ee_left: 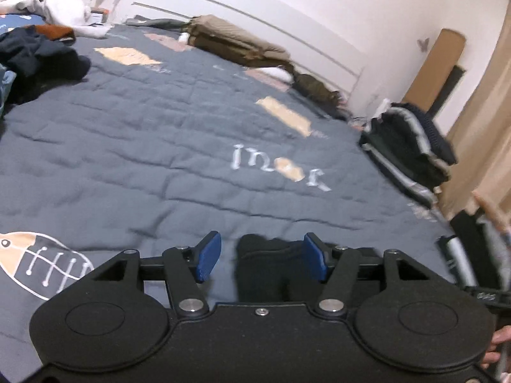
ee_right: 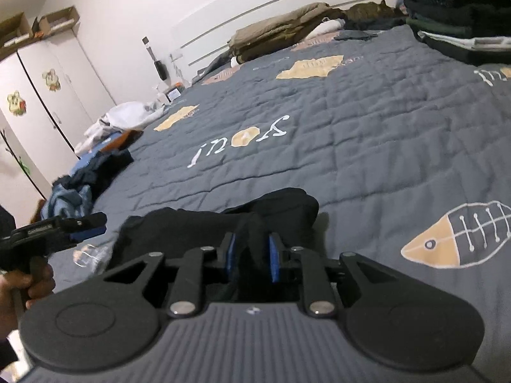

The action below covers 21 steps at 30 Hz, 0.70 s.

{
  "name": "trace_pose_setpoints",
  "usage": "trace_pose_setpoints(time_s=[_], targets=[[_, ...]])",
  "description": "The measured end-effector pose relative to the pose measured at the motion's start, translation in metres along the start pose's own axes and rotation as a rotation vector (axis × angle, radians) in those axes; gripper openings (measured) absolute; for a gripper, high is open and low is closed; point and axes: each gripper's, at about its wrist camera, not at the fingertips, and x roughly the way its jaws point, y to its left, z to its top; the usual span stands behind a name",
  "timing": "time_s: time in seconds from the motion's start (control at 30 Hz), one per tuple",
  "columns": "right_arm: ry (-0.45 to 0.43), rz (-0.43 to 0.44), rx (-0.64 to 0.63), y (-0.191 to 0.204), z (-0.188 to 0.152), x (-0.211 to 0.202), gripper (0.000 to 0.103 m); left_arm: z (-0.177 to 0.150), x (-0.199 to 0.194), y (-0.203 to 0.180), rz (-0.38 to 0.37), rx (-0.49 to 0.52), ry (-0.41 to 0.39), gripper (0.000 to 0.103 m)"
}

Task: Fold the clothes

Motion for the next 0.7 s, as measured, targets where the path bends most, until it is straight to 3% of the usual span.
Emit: trace_pose_setpoints(time_s=[0.2,0.3,0.5,0.57,0.6,0.63,0.7], targets=[[0.041,0.015,0.027,-0.001,-0.002,-0.012,0.033,-0.003,-0.015,-0.024,-0.109,-0.005,0.044,0.061],[0.073,0.024,0.042,-0.003,-0.005,-0.015,0.033,-0.013,-0.026,-0.034,-0.059,0.018,-0.01,0.061],[0.136,0.04,0.033,-0.002,-0.019,-0.017,0.033,-0.023,-0.033,-0.042,-0.077,-0.046,-0.005,0.061],[0.133,0.041,0.02,0.0,-0.022,-0.018,0.027,-0.028,-0.038,-0.044,-0.083,-0.049,-0.002,0.061],[0.144,0.053,0.033,0.0,-0.022,-0.018,0.011,-0.031,-0.041,-0.046,-0.086,-0.052,-0.001,0.061],[0.145,0.066,0.054,-0.001,-0.022,-0.019,0.003,-0.033,-0.043,-0.047,-0.088,-0.054,-0.001,0.061],[0.134,0.085,0.087,-0.003,-0.019,-0.025,0.003,-0.036,-0.049,-0.051,-0.093,-0.052,-0.004,0.061]])
